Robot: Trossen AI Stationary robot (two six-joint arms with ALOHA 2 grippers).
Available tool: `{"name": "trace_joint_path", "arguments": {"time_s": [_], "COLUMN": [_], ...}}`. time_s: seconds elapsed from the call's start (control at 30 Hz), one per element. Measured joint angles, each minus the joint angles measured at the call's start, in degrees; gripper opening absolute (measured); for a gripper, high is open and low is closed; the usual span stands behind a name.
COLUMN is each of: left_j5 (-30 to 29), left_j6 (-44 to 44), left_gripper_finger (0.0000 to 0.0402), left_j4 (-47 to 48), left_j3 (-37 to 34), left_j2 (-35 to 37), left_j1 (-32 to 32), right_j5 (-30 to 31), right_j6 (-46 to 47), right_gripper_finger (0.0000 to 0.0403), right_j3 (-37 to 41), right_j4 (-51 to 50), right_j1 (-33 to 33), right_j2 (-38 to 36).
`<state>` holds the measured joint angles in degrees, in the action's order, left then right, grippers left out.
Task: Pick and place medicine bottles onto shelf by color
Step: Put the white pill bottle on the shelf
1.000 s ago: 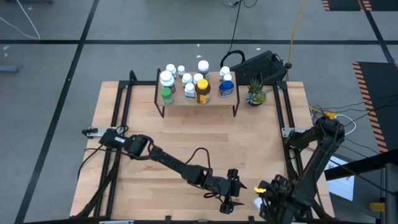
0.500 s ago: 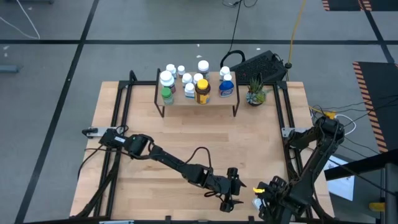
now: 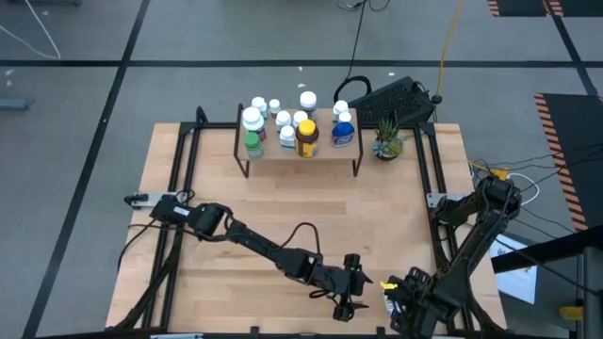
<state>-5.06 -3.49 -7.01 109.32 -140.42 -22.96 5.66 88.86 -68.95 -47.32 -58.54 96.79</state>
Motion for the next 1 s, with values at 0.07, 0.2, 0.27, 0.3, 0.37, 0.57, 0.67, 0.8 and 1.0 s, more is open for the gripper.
{"name": "trace_joint_path", "arguments": {"time_s": [0.07, 0.2, 0.27, 0.3, 0.37, 0.57, 0.67, 0.8, 1.0], "left_j5": [0.00, 0.00, 0.00, -0.03, -1.18, -12.34, -11.07, -10.07, -11.70], "left_j6": [0.00, 0.00, 0.10, 0.20, 0.71, 4.53, 4.76, 4.87, 5.08], "left_gripper_finger": [0.0326, 0.0326, 0.0326, 0.0326, 0.0326, 0.0326, 0.0326, 0.0326, 0.0326], "left_j4": [0.00, -0.01, -0.01, -0.02, -0.30, -7.16, -6.52, -1.83, 4.09], "left_j3": [0.00, 0.00, 0.00, 0.00, 0.00, -0.02, -0.04, -0.04, -0.04], "left_j2": [0.00, 0.00, 0.00, 0.00, 0.00, -1.74, -2.16, -2.16, -2.14], "left_j1": [0.00, 0.00, 0.00, 0.00, -0.21, -1.01, -0.52, -0.70, -2.32], "right_j5": [0.01, -1.45, -2.63, -2.71, -1.91, -1.26, -4.12, -5.36, -3.92], "right_j6": [-0.52, -11.09, -17.75, -19.79, -21.38, -17.08, -15.24, -19.42, -23.47], "right_gripper_finger": [0.0314, 0.0314, 0.0314, 0.0314, 0.0314, 0.0314, 0.0314, 0.0314, 0.0314], "right_j3": [0.00, 0.00, 0.00, 0.00, 0.00, 0.00, 0.00, 1.20, 9.88], "right_j4": [-1.44, -0.06, 0.98, 0.61, -1.28, -7.49, -5.52, -3.05, 11.98], "right_j1": [0.03, -0.30, -1.30, -1.75, -2.66, -3.14, -3.02, -4.08, -2.44], "right_j2": [0.00, 0.00, 0.00, 0.00, 0.00, 0.00, 0.00, -0.10, -0.09]}}
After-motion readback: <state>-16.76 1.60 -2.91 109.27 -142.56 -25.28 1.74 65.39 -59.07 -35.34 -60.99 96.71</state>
